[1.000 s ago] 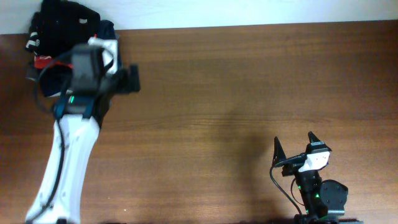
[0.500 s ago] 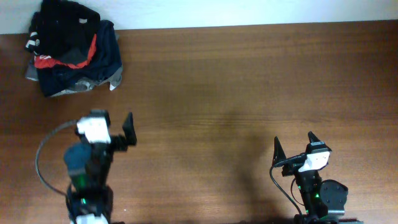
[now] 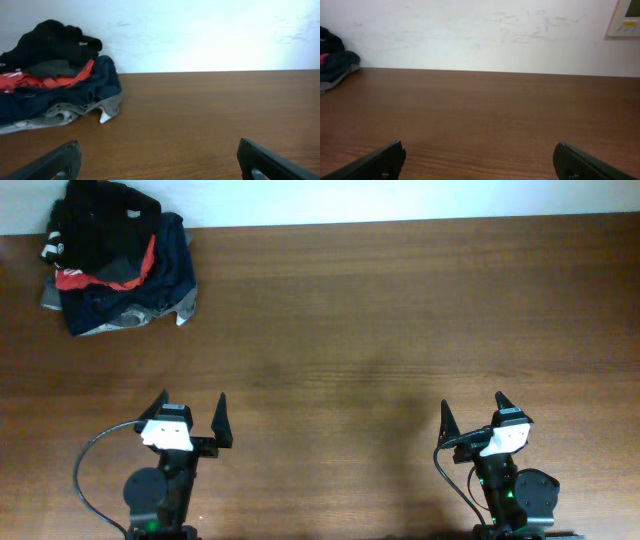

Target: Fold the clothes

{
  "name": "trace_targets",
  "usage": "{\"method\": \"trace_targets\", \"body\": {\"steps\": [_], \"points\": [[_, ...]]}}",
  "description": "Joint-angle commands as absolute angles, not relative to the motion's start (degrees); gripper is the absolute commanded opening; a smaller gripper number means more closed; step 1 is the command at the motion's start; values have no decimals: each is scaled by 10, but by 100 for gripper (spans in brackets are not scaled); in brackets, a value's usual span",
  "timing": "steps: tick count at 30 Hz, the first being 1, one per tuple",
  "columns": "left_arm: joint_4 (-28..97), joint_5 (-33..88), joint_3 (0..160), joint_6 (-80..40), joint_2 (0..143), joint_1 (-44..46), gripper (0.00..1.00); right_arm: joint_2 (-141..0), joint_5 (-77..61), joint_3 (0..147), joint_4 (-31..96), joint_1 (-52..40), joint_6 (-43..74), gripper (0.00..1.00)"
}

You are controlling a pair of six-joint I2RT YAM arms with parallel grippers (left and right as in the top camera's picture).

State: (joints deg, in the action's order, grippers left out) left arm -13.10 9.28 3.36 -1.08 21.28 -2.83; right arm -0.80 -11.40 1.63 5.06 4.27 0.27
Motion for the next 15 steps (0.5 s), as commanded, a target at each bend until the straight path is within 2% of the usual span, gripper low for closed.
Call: {"method": "trace_targets", "body": {"steps": [1, 15], "points": [[-132, 72, 15, -8, 187, -20, 99, -3, -105, 10, 49, 38, 9, 99], [-29, 65, 6, -3, 85, -20, 99, -3, -105, 10, 49, 38, 9, 99]]}}
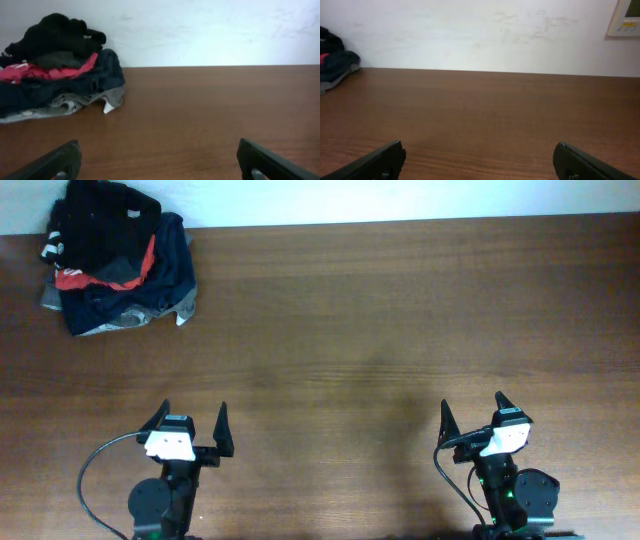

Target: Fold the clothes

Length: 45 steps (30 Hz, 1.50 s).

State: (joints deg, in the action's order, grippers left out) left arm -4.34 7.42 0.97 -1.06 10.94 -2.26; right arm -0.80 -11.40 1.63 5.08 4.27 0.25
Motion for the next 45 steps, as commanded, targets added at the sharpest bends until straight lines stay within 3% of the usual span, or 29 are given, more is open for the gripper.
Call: {"method": "trace_targets", "body": {"steps": [1, 7, 45], "points": [[-21, 65, 6, -3, 78, -20, 99, -3, -105, 10, 49, 38, 9, 99], [44, 57, 6, -3, 27, -20, 99, -3, -105, 10, 49, 38, 9, 99], [43, 53, 6, -2, 4, -20, 99, -3, -105, 10, 49, 38, 9, 99]]}}
